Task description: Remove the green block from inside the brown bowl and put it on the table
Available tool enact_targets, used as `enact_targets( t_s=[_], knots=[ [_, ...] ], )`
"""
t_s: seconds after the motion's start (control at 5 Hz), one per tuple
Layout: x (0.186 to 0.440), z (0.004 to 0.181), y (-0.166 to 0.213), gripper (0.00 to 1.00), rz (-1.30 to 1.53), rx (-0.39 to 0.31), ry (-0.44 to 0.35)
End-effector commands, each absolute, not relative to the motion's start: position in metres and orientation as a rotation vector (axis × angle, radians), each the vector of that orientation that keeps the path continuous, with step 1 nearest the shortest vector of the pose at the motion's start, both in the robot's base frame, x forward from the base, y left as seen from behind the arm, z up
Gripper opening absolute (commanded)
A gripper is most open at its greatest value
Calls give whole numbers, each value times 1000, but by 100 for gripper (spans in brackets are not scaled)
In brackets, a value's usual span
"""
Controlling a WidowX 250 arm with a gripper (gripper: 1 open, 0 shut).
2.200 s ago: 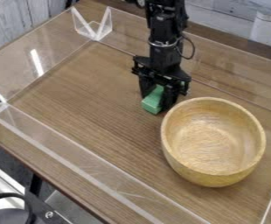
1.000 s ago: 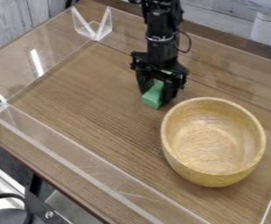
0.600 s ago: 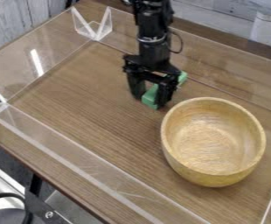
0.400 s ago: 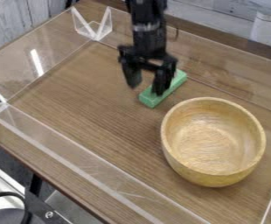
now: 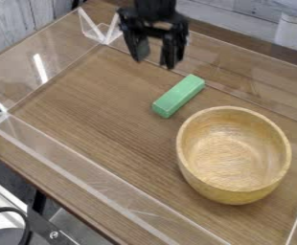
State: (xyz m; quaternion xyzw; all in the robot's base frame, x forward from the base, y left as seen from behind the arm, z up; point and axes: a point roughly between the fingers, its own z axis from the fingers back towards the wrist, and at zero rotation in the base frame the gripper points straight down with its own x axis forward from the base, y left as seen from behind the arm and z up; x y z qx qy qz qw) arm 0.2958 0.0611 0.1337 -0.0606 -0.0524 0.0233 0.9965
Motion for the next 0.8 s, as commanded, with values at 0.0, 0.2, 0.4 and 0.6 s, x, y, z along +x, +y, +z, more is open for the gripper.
enact_targets(
  t_s=[0.0,0.2,0.4,0.6],
  knots=[
    [303,138,58,100,18,-100,-152],
    [307,128,55,100,5,-99,-130],
    [309,115,50,100,-14,-99,-103],
    [312,104,46,100,-35,-93,-87]
  ],
)
